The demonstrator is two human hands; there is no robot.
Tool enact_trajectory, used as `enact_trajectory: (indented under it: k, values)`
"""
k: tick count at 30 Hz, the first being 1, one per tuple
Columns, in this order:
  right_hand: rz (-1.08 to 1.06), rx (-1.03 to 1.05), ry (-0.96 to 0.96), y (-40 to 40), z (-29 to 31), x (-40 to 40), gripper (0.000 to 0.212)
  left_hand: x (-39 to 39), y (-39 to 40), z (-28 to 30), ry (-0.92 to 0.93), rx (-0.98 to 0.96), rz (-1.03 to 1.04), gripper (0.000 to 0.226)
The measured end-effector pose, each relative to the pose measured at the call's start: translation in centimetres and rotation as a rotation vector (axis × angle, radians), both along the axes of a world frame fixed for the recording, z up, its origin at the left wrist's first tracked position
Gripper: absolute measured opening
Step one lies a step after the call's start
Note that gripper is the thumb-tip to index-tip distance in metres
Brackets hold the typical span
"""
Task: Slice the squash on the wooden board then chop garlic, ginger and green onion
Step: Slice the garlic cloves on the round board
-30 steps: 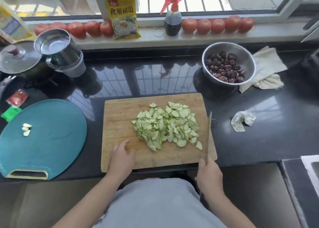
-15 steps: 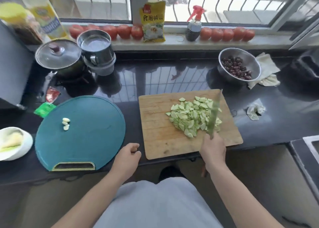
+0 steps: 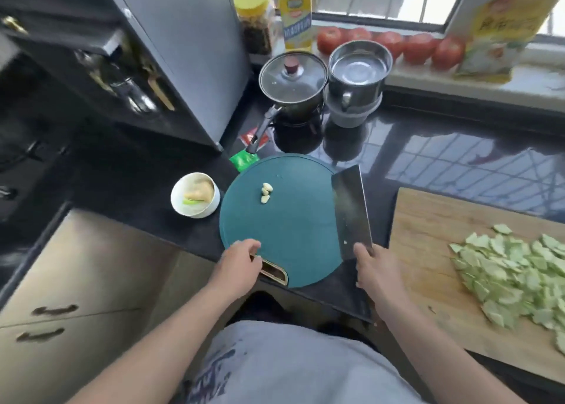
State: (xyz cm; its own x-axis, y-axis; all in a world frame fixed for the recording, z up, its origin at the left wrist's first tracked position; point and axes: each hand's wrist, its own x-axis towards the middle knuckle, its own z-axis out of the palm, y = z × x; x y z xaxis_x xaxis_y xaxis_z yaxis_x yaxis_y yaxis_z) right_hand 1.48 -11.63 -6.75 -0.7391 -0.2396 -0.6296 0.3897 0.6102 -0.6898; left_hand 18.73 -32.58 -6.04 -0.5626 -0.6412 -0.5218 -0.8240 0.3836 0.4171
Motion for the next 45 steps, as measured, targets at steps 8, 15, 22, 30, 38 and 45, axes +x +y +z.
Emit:
enact_trajectory:
  k: [8,15,22,30,38,45]
  values:
    - [0.025,0.127,0.168,-2.8,1.7,-0.5,0.037,-9.7,-13.2,-1.4,0.049,-0.140,-0.446,0.057]
    - [-0.217,0.231,0.130,-5.1,2.4,6.9,0.036,-13.7,-17.8,-4.0,0.137,-0.006,-0.836,0.021]
    - [-0.309,0.178,0.087,-6.6,2.1,9.7,0.035,-14.7,-16.2,-5.2,0.289,-0.111,-0.686,0.028]
    - [-0.172,0.233,0.115,-4.5,2.0,6.6,0.040,-14.9,-8.0,-3.6,0.200,0.047,-0.725,0.025]
    - [-0.004,0.367,0.175,-4.5,1.2,6.1,0.043,-9.8,-4.1,-4.8,0.222,0.115,-0.586,0.027]
    - [0.049,0.416,0.222,-5.8,1.3,6.3,0.043,-8.3,-4.9,-5.0,0.298,0.174,-0.561,0.032]
